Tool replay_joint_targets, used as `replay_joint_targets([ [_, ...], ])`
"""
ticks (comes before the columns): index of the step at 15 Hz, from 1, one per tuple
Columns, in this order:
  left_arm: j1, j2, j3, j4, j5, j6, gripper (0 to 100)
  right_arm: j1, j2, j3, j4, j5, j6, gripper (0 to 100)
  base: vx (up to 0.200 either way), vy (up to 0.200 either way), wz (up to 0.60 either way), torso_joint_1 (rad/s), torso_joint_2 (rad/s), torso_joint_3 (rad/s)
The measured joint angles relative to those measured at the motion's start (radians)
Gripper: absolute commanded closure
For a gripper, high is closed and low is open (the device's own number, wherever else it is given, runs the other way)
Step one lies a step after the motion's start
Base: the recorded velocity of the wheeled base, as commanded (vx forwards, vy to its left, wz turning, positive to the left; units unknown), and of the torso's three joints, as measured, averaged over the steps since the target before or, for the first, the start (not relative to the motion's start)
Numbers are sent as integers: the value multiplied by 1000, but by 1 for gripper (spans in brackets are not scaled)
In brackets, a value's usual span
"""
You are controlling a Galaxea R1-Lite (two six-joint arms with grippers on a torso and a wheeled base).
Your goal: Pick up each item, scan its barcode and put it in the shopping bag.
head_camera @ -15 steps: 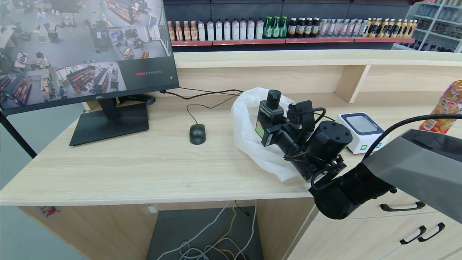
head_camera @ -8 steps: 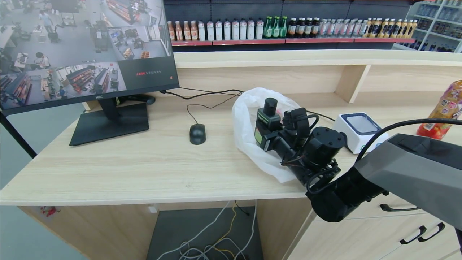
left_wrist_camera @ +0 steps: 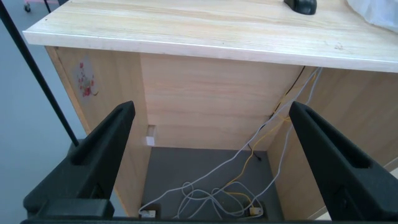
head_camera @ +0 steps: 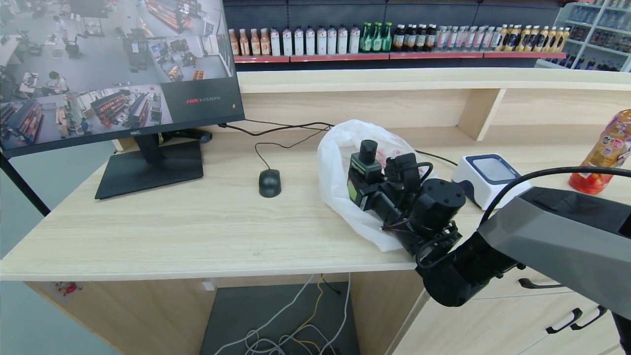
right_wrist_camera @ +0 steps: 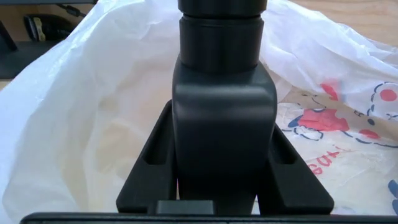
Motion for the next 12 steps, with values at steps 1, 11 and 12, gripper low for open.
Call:
replay_joint_targets([
  [1,0,0,0,0,0,0,0,0,3,2,-1,0,3,100,0,0,0,0,0,0],
  [11,0,0,0,0,0,0,0,0,30,8,-12,-2,14,100,0,0,0,0,0,0],
  [12,0,0,0,0,0,0,0,0,30,10,-13,-1,14,0,0,0,0,0,0,0],
])
